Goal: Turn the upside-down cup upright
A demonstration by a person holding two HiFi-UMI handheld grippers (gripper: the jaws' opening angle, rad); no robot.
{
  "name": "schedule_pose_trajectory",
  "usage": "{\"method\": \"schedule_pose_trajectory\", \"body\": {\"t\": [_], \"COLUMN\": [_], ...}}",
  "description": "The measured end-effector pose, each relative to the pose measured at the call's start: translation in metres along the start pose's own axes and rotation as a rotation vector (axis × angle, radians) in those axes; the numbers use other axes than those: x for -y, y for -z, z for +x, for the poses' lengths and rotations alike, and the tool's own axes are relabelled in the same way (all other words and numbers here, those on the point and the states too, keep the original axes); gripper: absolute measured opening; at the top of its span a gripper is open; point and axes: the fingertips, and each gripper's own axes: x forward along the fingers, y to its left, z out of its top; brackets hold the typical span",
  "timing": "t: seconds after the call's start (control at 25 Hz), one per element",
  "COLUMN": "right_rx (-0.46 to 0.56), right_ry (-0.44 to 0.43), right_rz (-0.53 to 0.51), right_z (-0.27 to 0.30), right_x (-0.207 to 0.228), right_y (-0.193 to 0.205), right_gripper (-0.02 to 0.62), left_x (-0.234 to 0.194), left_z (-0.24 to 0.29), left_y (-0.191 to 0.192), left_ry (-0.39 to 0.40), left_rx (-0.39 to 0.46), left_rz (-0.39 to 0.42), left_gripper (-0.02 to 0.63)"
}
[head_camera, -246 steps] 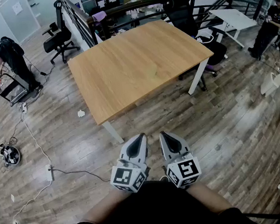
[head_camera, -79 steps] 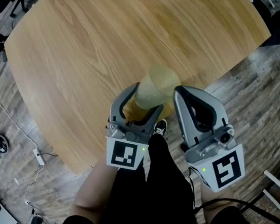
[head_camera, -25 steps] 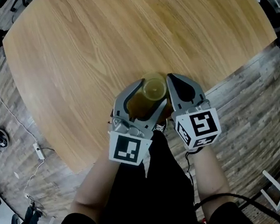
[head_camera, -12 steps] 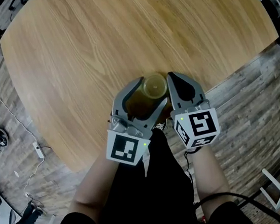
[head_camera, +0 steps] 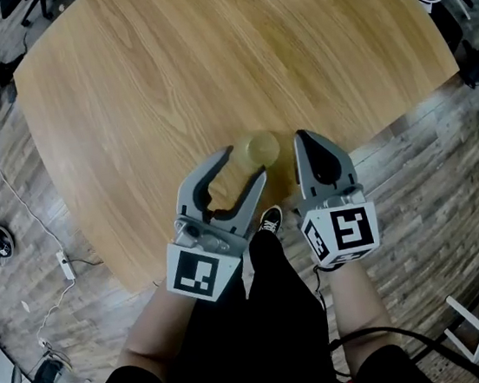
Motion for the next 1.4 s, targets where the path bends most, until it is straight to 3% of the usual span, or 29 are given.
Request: {"method": "schedule_pose_trajectory", "body": {"t": [0.24,0.64,1.08,1.4], "right_rx": [0.107,0.175,0.198,0.24], "right_ry": [-0.024,-0.044,-0.064,-0.08], "right_rz": [-0.029,-0.057,-0.028,-0.031], "right_z": [-0.053,-0.137,-0.183,-0.201], "right_x": [-0.043,-0.103,-0.11,-0.122], "right_y": [-0.07,-0.131,-0.168,-0.185], "right_gripper": [0.014,0.013,0.013,0.014], "left_x": [0.003,0.04,0.062,0.082], "left_z": [-0.026,-0.078,-0.098,-0.104], "left_y": [-0.056,-0.113,-0.169,-0.184], "left_ry": [-0.092,-0.151,-0.157,-0.149], "left_rx": [0.074,-0.018,0.009,0.02], "left_rz": [-0.064,-0.123,-0.097,-0.058], "left_gripper": [0.01,0.008,0.008,0.008]}}
